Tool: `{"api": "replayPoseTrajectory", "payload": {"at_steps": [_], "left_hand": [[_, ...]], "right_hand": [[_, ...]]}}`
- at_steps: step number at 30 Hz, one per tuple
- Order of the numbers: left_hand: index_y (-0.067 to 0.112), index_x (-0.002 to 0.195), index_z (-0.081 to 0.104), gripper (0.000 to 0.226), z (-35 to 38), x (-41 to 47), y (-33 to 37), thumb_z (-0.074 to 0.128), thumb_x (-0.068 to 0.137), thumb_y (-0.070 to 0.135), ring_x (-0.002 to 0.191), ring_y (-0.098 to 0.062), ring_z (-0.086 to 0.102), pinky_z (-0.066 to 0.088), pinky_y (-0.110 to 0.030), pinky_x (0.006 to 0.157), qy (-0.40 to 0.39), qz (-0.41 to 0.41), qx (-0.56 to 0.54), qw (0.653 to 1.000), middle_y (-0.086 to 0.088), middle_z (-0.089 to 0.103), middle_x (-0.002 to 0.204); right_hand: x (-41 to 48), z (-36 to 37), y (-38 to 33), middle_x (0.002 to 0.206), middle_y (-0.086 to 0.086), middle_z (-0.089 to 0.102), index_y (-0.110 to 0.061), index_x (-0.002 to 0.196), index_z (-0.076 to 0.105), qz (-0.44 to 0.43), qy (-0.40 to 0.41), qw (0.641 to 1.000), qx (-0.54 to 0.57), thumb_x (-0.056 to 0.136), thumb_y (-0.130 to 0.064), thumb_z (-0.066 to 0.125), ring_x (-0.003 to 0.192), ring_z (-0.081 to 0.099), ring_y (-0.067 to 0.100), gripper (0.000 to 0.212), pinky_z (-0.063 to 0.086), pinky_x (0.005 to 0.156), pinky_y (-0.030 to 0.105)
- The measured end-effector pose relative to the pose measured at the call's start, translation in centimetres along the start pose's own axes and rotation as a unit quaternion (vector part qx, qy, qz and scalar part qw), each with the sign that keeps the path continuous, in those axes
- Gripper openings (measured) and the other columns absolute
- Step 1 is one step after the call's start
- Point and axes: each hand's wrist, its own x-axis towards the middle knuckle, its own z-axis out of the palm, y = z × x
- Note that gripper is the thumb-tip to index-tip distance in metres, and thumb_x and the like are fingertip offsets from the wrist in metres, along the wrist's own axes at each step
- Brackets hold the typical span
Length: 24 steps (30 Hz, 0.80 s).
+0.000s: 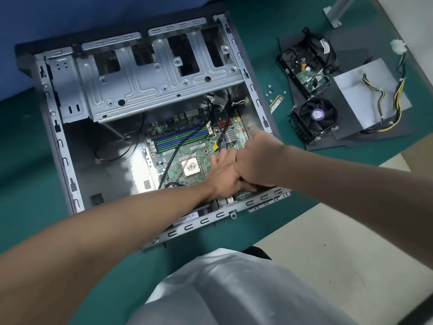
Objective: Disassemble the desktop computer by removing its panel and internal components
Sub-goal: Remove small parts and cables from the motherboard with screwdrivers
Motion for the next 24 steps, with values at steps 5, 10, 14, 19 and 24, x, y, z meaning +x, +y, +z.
{"api": "replayPoseTrajectory", "payload": {"at_steps": [5, 10, 14, 19, 24], "left_hand": [[0.036, 0.108, 0.068, 0.042, -0.6, 0.4, 0.1, 0.058, 0.078, 0.063, 0.104, -0.01, 0.024, 0.018, -0.031, 0.086, -0.036, 0.066, 0.066, 0.995, 0.004, 0.042, 0.127], [0.035, 0.111, 0.067, 0.044, -0.5, 0.3, 0.0, 0.055, 0.079, 0.062, 0.108, -0.011, 0.026, 0.017, -0.028, 0.088, -0.044, 0.068, 0.031, 0.996, 0.004, 0.043, 0.133], [0.036, 0.101, 0.065, 0.02, -1.1, 0.5, -0.2, 0.065, 0.084, 0.046, 0.095, -0.008, 0.024, 0.023, -0.033, 0.086, -0.031, 0.08, 0.088, 0.992, 0.006, 0.047, 0.119], [0.042, 0.091, 0.056, 0.018, -1.3, 0.2, -0.4, 0.068, 0.084, 0.031, 0.09, -0.007, 0.019, 0.02, -0.031, 0.079, -0.022, 0.12, 0.114, 0.986, 0.002, 0.048, 0.111], [0.035, 0.108, 0.065, 0.027, -1.0, 0.5, -0.3, 0.062, 0.086, 0.051, 0.101, -0.01, 0.026, 0.023, -0.031, 0.088, -0.025, 0.127, 0.125, 0.984, 0.004, 0.045, 0.121]], "right_hand": [[-0.7, 2.5, 1.3, 0.074, -0.007, 0.06, -0.022, 0.089, 0.059, -0.045, 0.028, 0.985, -0.162, 0.099, -0.031, 0.04, 0.069, 0.054, 0.012, 0.023, 0.026, 0.095, 0.038], [-0.2, 3.2, 1.1, 0.07, -0.006, 0.059, -0.024, 0.077, 0.056, -0.029, 0.076, 0.983, -0.164, 0.097, -0.037, 0.041, 0.061, 0.045, 0.011, 0.028, 0.028, 0.096, 0.036], [-0.5, 3.0, 1.4, 0.074, -0.006, 0.06, -0.024, 0.087, 0.059, -0.023, 0.076, 0.985, -0.154, 0.095, -0.037, 0.046, 0.061, 0.044, 0.012, 0.02, 0.03, 0.095, 0.034], [-0.7, 3.1, 1.4, 0.073, -0.005, 0.06, -0.023, 0.089, 0.06, -0.029, 0.085, 0.983, -0.158, 0.096, -0.032, 0.039, 0.061, 0.046, 0.012, 0.023, 0.028, 0.092, 0.034], [-0.9, 2.9, 1.6, 0.076, -0.002, 0.058, -0.019, 0.087, 0.058, -0.034, 0.095, 0.984, -0.148, 0.095, -0.027, 0.038, 0.06, 0.044, 0.013, 0.023, 0.03, 0.091, 0.033]]}}
